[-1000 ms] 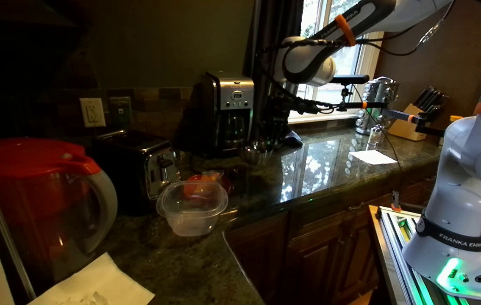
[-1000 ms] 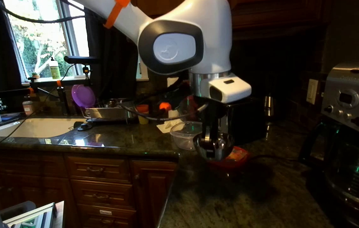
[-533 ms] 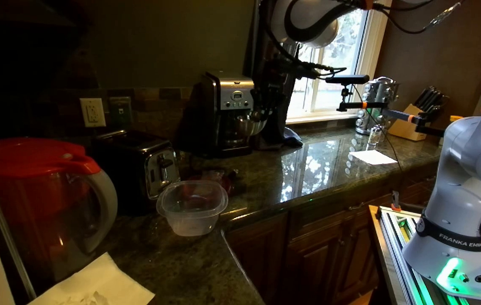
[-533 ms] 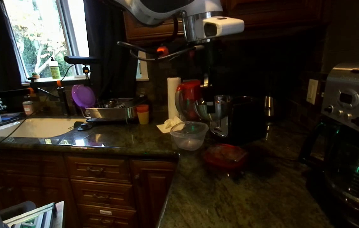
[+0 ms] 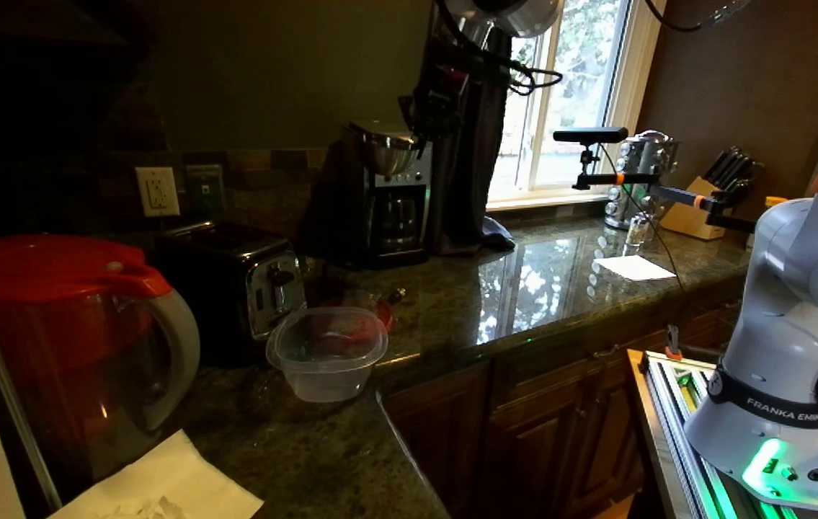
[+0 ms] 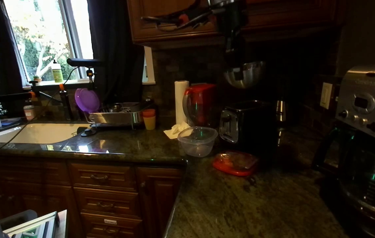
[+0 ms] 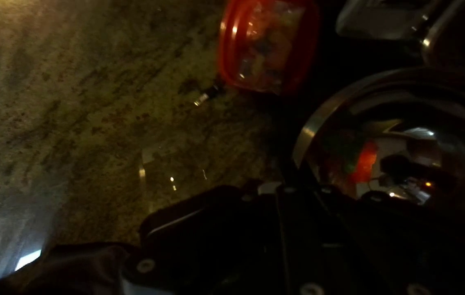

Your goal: Put the silver bowl on the toaster

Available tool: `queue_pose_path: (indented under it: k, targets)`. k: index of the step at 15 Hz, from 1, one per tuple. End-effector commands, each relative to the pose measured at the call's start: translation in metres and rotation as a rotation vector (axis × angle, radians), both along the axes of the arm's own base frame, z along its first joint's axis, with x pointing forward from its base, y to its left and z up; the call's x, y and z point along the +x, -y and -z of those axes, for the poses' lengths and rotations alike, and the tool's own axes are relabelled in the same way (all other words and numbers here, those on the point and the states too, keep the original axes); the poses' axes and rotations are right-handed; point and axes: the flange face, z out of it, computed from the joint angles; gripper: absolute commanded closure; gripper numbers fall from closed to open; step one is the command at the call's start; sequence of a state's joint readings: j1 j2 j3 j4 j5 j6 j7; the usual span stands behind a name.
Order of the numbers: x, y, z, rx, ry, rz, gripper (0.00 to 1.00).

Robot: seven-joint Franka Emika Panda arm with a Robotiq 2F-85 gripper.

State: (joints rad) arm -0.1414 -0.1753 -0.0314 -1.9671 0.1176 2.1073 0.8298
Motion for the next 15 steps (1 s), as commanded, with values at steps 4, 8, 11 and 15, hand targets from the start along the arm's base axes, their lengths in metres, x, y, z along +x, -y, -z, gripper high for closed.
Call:
queue_pose_path:
  k: [4,8,11,15]
  targets:
    - [0.059,0.041,-0.104,-0.011,0.170,0.340,0.99]
    - [0.056,0.048,-0.111,-0.019,0.212,0.381,0.97]
    - [0.065,0.036,-0.084,-0.018,0.182,0.380,0.99]
    - [0.080,0.004,-0.025,-0.009,0.111,0.359,0.99]
